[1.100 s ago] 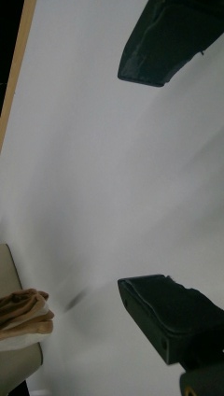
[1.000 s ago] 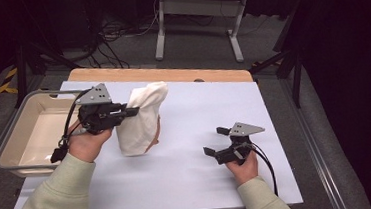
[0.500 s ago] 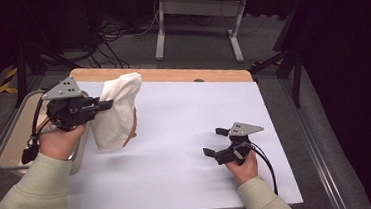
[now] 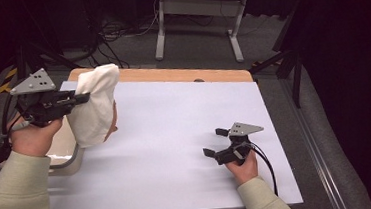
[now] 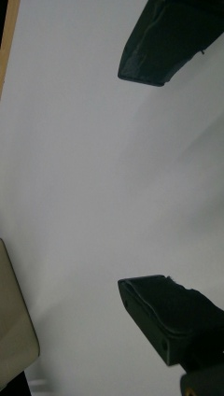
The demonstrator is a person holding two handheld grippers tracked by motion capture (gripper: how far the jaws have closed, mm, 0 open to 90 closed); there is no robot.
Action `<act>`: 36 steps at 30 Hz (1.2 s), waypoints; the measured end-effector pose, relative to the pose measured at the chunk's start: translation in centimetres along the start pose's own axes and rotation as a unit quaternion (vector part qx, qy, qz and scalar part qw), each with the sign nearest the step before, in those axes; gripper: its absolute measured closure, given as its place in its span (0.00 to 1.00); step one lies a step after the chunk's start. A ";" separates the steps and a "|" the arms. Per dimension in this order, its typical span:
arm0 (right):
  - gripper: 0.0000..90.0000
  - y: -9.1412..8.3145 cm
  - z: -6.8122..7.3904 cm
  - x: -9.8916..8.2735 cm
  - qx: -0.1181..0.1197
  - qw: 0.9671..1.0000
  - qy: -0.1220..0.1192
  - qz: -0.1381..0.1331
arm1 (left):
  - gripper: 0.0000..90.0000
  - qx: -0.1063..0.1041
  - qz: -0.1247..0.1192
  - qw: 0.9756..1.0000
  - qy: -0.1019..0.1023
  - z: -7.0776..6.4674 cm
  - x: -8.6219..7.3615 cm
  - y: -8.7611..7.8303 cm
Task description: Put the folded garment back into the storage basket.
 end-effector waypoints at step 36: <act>0.03 0.1 0.2 0.0 0.010 1.000 0.000 0.002 | 0.89 0.062 0.047 0.996 -0.034 5.3 -5.2 -7.3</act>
Point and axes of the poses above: each handheld gripper's, and its own axes: y roughly forward along the jaws, x roughly out of its top, z roughly to its left, the point moved 7 cm from there along y, roughly forward along the jaws, and after that the axes turned 9 degrees about z, right-handed, at the moved point
